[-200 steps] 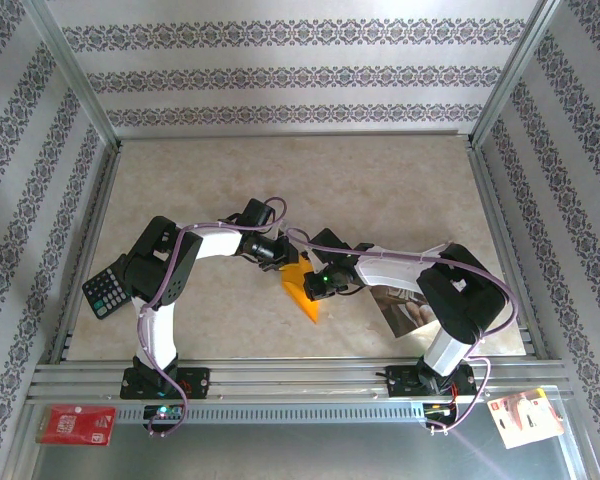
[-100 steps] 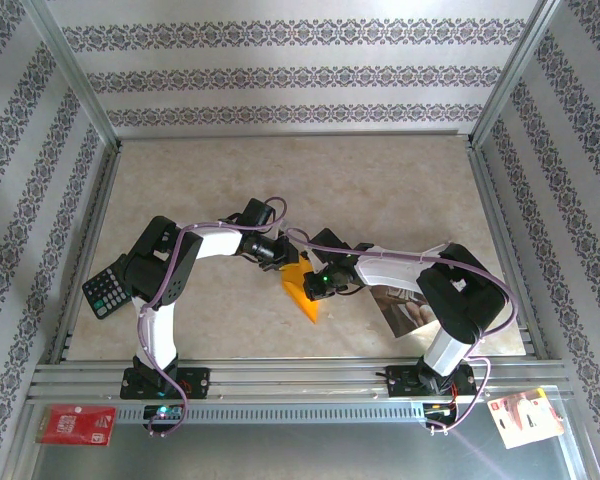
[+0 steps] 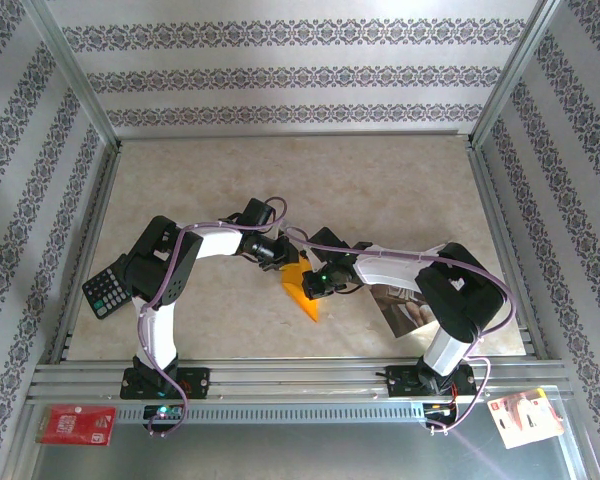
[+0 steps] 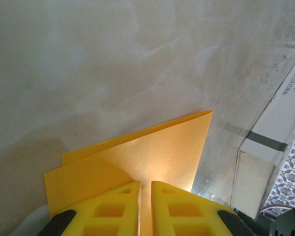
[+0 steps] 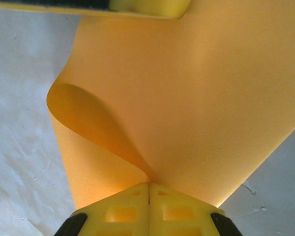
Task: Fold a paper plane with a square sheet of paper (pick it up from the middle)
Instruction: Third fold the triangle at the center of the table.
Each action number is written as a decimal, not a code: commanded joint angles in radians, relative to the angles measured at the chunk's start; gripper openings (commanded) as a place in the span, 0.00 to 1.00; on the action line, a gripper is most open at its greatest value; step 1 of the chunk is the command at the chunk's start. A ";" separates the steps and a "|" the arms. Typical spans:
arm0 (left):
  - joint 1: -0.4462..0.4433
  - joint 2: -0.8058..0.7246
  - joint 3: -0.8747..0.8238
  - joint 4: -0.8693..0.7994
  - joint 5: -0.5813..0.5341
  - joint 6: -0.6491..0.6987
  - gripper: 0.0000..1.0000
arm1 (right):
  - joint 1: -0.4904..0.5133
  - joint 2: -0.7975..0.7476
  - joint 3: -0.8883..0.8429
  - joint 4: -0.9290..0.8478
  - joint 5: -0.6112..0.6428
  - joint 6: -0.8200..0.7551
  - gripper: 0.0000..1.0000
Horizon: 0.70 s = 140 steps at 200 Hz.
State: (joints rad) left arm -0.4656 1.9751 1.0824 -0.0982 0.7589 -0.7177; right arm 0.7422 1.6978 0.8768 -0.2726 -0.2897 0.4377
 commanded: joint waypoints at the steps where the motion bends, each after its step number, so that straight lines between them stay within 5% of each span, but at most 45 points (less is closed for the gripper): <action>1: -0.019 0.034 0.003 -0.068 -0.030 0.013 0.13 | 0.007 0.008 -0.004 -0.008 0.003 -0.010 0.06; 140: -0.020 0.032 0.007 -0.070 -0.032 0.011 0.13 | 0.006 -0.012 -0.060 0.003 0.023 0.012 0.05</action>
State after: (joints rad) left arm -0.4660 1.9751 1.0832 -0.0990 0.7586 -0.7177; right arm 0.7422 1.6894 0.8528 -0.2428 -0.2897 0.4416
